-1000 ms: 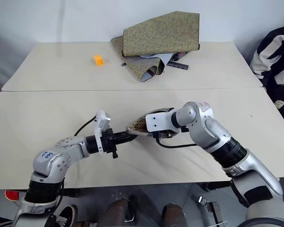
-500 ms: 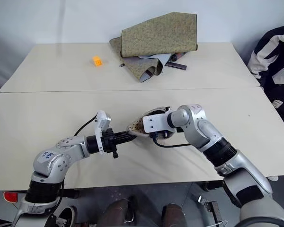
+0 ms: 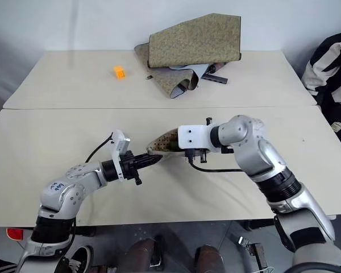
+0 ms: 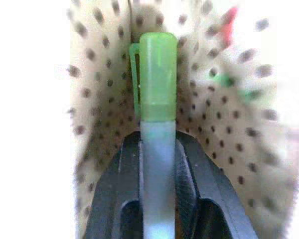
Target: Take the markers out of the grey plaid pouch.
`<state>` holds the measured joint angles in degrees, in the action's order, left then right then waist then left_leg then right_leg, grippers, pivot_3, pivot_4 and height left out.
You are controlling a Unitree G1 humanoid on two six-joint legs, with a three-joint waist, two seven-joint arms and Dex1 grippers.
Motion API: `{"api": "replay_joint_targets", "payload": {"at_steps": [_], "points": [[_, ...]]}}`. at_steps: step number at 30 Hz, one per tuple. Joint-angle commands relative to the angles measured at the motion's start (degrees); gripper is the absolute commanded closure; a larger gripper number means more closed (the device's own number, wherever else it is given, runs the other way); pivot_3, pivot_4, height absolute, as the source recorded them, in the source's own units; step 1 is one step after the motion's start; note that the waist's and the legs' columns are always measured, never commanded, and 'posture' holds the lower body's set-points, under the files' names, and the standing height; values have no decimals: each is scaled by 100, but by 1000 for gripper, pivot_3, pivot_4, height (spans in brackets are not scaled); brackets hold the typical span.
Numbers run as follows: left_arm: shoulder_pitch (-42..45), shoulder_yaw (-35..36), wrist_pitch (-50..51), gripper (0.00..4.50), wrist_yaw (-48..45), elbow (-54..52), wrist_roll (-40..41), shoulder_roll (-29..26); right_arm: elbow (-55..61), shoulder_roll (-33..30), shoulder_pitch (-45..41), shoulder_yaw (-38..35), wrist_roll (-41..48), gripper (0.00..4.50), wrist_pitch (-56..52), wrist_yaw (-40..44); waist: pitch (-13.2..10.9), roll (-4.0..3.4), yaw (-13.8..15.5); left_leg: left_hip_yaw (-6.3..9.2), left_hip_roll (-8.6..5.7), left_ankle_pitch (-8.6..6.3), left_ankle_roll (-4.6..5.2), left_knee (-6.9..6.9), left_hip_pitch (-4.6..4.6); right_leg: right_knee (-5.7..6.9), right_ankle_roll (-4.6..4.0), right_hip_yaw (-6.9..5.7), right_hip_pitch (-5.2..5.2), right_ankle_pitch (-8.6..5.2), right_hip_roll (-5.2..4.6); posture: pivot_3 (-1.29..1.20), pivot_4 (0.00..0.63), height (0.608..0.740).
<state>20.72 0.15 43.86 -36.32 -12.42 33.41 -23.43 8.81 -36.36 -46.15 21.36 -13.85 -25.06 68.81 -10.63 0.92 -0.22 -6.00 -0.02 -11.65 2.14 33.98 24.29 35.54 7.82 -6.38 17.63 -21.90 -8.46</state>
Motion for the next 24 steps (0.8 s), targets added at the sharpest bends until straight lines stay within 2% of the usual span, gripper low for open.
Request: {"api": "replay_joint_targets", "payload": {"at_steps": [1,8,11,14,17,22,24], "points": [[145,52,-201,4500,30,81,-95,33,334,-161,43,-346,363,4060,-236,99,-1,1,9,-1,0,0,0,0,0,-1,0,0,0,0,0,0,150,740],[159,-27,-344,4500,12,168,-288,-25,642,-47,-22,-925,1367,4060,-914,80,-2,3,11,0,0,-2,-1,-3,1,-2,0,-1,1,0,-3,0,150,740],[91,36,-358,4500,12,148,-318,-83,1100,357,-214,-1656,2571,4060,-2026,13,-3,4,-9,-1,4,-2,-1,-4,1,-3,0,0,1,0,-4,0,150,740],[-1,165,-278,4500,-8,42,-229,-176,1267,533,-507,-2256,3323,4060,-2831,-243,-5,3,0,6,6,-2,-1,-5,2,-2,-1,-3,1,0,-5,0,150,740],[-140,337,-99,4500,-123,-143,-85,-453,1027,130,-520,-2389,3229,4060,-2856,-588,-5,4,-2,6,6,-6,-4,-6,2,-3,-1,-2,2,0,-10,0,150,740],[-435,823,154,4500,-619,-316,359,-1091,154,-668,-350,-2290,2633,4060,-2172,-1163,-8,8,6,-9,2,-12,-6,-14,7,-12,-2,7,18,0,-13,0,150,740],[-513,927,119,4500,-718,-313,441,-1194,-455,-995,-66,-1924,1988,4060,-1695,-1548,-8,8,3,-17,3,-11,-8,-19,12,-9,-2,8,33,0,-11,0,150,740]]}}
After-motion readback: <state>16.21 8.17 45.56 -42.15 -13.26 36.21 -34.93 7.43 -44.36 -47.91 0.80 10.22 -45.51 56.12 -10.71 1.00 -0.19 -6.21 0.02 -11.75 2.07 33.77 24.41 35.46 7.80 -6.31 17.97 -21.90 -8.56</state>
